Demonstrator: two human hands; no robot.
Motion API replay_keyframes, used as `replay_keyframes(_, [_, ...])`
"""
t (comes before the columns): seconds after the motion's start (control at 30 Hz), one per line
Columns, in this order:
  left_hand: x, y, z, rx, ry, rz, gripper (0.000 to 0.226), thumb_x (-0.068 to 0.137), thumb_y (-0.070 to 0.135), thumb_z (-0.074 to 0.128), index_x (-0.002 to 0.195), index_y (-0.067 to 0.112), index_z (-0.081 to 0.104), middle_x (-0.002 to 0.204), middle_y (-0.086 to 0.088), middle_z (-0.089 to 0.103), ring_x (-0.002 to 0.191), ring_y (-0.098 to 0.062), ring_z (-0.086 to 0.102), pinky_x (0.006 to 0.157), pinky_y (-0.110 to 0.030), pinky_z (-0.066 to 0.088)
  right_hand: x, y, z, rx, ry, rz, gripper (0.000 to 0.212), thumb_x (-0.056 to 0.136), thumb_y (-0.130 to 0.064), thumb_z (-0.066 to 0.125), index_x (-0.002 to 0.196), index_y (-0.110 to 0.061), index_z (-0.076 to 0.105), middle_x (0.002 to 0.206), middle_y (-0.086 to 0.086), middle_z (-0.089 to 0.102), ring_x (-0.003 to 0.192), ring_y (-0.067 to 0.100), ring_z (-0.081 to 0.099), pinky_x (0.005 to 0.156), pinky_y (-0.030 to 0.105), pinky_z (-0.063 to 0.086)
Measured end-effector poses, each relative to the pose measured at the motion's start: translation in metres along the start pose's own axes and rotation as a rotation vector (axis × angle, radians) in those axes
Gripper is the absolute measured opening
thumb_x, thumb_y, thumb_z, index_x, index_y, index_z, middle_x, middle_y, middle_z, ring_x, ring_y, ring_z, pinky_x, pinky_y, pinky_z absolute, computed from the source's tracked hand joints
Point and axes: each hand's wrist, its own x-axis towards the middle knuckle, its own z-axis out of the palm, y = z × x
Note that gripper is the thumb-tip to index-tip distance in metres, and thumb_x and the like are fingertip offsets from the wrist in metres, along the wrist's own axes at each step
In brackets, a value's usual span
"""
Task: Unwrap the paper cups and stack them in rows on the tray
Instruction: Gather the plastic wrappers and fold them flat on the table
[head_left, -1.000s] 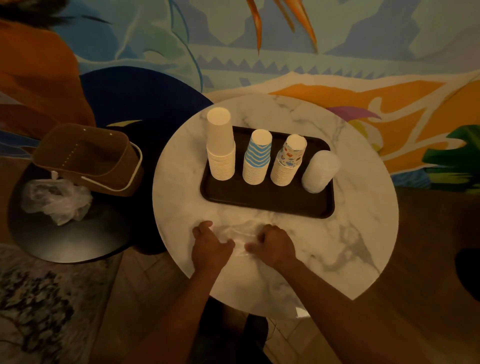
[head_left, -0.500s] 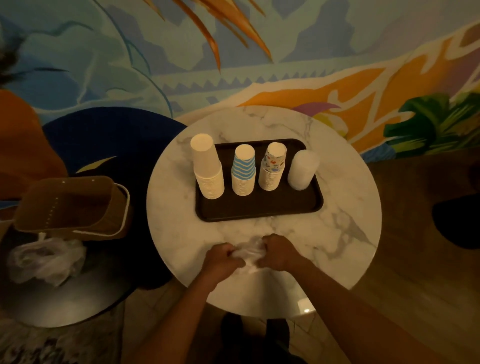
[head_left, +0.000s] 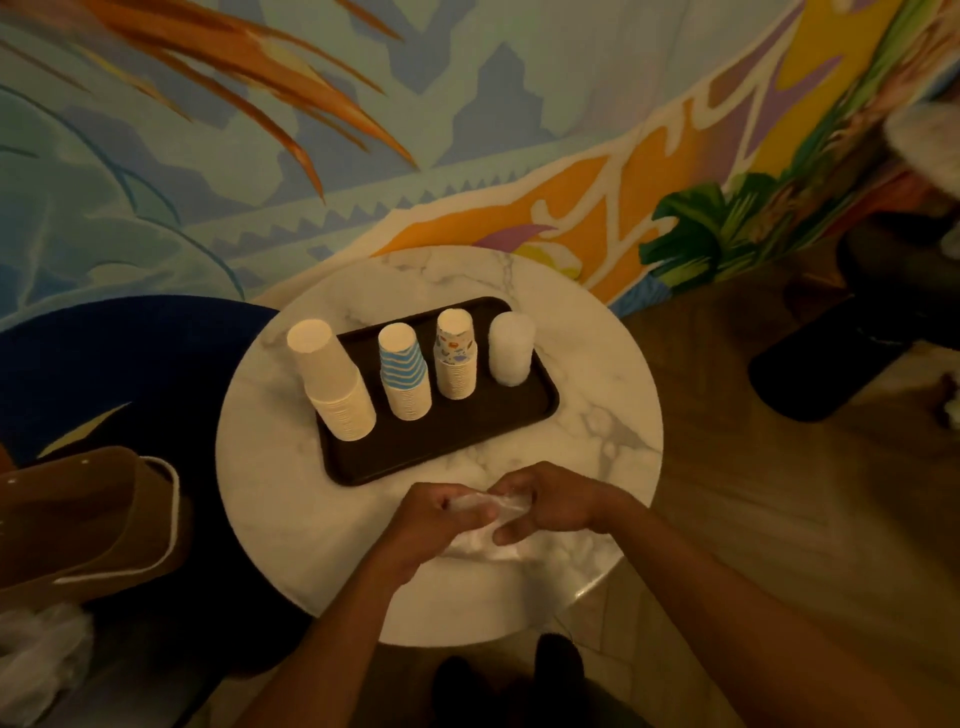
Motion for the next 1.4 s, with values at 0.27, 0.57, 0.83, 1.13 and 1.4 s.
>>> replay_keyframes(0.27, [0.031, 0.051, 0.052, -0.094, 0.015, -0.025, 0.008, 0.084, 0.021, 0.082, 0.092, 0.02, 0.081, 0.093, -0.005, 0.079, 0.085, -0.018, 0.073, 0.071, -0.033, 0.059, -0.052, 0.04, -0.067, 0.446, 0.283, -0.036, 0.024, 0.084, -0.016, 0.083, 0.107, -0.015, 0.08, 0.104, 0.01, 0.077, 0.093, 0.018, 0.072, 0.087, 0.033, 0.06])
replay_keyframes(0.57, [0.099, 0.105, 0.16, -0.12, 0.028, -0.023, 0.016, 0.083, 0.007, 0.082, 0.098, 0.012, 0.079, 0.094, -0.013, 0.078, 0.086, -0.022, 0.072, 0.079, -0.04, 0.06, -0.085, 0.131, -0.181, 0.487, 0.327, -0.028, 0.026, 0.083, -0.011, 0.082, 0.109, -0.011, 0.08, 0.101, 0.006, 0.078, 0.09, 0.014, 0.072, 0.08, 0.024, 0.057])
replay_keyframes(0.83, [0.2, 0.149, 0.307, -0.002, -0.032, -0.157, 0.036, 0.085, 0.033, 0.081, 0.118, 0.02, 0.072, 0.105, -0.006, 0.077, 0.095, -0.027, 0.074, 0.081, -0.045, 0.062, -0.073, 0.243, -0.317, 0.416, 0.27, 0.021, 0.025, 0.082, -0.012, 0.084, 0.106, -0.014, 0.081, 0.1, 0.007, 0.079, 0.091, 0.017, 0.072, 0.082, 0.028, 0.058])
replay_keyframes(1.13, [0.307, 0.092, 0.433, 0.225, 0.114, -0.364, 0.042, 0.095, 0.03, 0.063, 0.133, 0.012, 0.063, 0.106, 0.003, 0.066, 0.083, -0.008, 0.062, 0.067, -0.026, 0.055, -0.039, 0.363, -0.367, 0.495, 0.384, 0.174, 0.034, 0.08, -0.001, 0.083, 0.113, -0.009, 0.077, 0.103, -0.003, 0.075, 0.098, 0.011, 0.07, 0.075, 0.01, 0.054])
replay_keyframes(1.4, [0.406, -0.02, 0.443, 0.349, 0.366, -0.634, 0.045, 0.103, 0.023, 0.047, 0.143, 0.005, 0.051, 0.142, -0.02, 0.054, 0.13, -0.039, 0.053, 0.108, -0.045, 0.045, 0.028, 0.475, -0.321, 0.583, 0.468, 0.346, 0.021, 0.084, -0.002, 0.078, 0.099, -0.017, 0.08, 0.099, -0.008, 0.076, 0.097, 0.006, 0.069, 0.087, 0.024, 0.055])
